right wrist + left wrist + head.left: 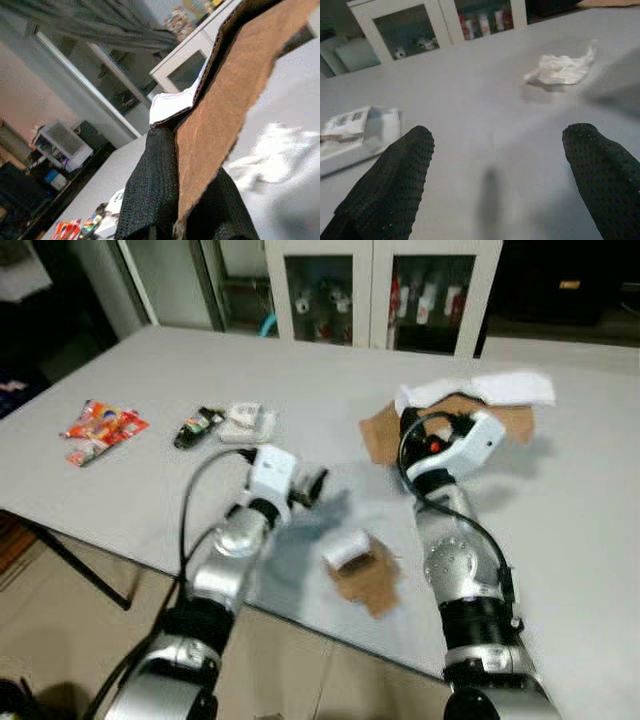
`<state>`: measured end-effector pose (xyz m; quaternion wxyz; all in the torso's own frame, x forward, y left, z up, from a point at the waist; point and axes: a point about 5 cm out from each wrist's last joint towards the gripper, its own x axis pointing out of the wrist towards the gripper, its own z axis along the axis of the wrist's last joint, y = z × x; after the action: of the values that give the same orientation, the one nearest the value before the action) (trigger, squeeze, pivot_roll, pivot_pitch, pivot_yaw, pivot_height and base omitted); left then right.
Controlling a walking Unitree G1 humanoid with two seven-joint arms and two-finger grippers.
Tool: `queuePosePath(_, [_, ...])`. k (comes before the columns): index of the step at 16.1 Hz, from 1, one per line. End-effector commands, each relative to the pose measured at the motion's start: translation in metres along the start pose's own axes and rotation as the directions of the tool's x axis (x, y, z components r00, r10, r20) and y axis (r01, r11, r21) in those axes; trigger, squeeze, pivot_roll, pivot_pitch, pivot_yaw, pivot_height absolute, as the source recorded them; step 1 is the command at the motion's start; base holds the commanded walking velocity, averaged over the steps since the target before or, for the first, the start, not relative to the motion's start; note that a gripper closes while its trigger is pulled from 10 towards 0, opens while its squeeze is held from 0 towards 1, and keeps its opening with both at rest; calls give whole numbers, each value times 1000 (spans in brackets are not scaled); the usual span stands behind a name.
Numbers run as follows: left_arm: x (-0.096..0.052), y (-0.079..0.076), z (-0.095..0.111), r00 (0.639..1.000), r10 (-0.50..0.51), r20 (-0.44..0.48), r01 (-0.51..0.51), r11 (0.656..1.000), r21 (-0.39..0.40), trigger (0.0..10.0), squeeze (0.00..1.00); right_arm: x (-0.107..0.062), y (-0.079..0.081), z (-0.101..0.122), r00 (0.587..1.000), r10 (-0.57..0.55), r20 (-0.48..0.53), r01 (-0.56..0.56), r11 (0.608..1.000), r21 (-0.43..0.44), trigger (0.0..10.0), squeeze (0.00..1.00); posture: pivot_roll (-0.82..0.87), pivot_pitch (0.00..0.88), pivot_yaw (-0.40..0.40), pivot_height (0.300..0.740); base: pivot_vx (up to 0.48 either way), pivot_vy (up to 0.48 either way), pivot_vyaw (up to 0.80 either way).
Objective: Picking trash to rubbish bin
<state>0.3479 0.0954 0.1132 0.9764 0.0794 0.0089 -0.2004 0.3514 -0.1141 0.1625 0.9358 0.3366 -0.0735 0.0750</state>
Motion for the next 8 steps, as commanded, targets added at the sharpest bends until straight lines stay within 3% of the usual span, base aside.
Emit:
queuePosePath(1, [2,-5,2,1000,-12,3,12,1000,11,10000,0,2,5,-1,1000,13,-5,-13,1000,5,10000,0,27,0,96,740,0,-480,0])
queuePosePath(8, [3,-3,11,999,-32,35,32,999,-2,10000,0,2,6,-2,1000,14,-8,-14,1000,8,10000,0,29,0,96,740,0,0,0])
